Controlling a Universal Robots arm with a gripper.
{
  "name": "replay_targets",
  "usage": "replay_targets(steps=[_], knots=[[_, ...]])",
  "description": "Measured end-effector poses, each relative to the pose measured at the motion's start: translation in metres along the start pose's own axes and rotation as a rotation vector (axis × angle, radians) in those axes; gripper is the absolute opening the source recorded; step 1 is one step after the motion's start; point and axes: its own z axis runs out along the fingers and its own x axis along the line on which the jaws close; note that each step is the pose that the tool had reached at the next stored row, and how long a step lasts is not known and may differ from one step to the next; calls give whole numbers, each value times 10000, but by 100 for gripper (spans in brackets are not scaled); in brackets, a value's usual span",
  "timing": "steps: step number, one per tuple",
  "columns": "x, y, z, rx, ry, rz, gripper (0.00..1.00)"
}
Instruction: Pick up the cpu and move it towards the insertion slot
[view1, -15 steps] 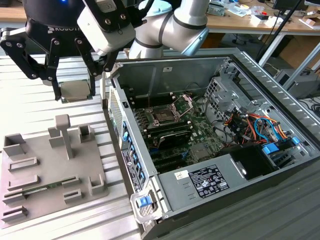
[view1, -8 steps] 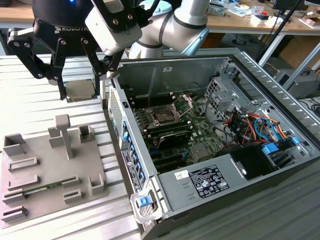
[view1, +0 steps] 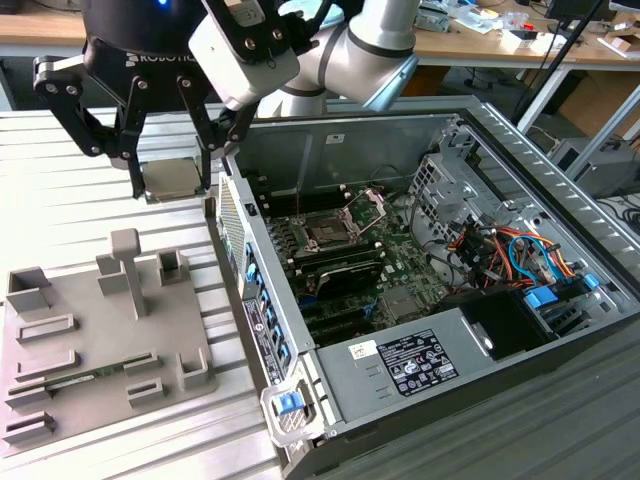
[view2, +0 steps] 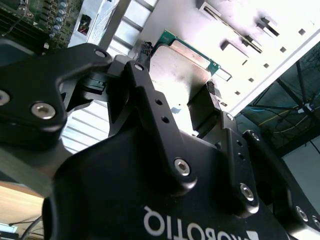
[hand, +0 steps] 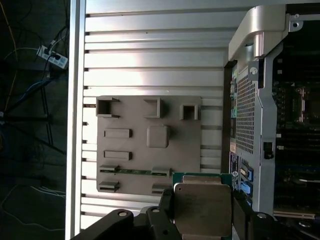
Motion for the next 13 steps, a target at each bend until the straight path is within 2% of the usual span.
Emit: replay_targets(steps=[4,13], knots=[[-163,-7,-1,0,0,-1,55],[-264,-11,0,-1,0,0,55]])
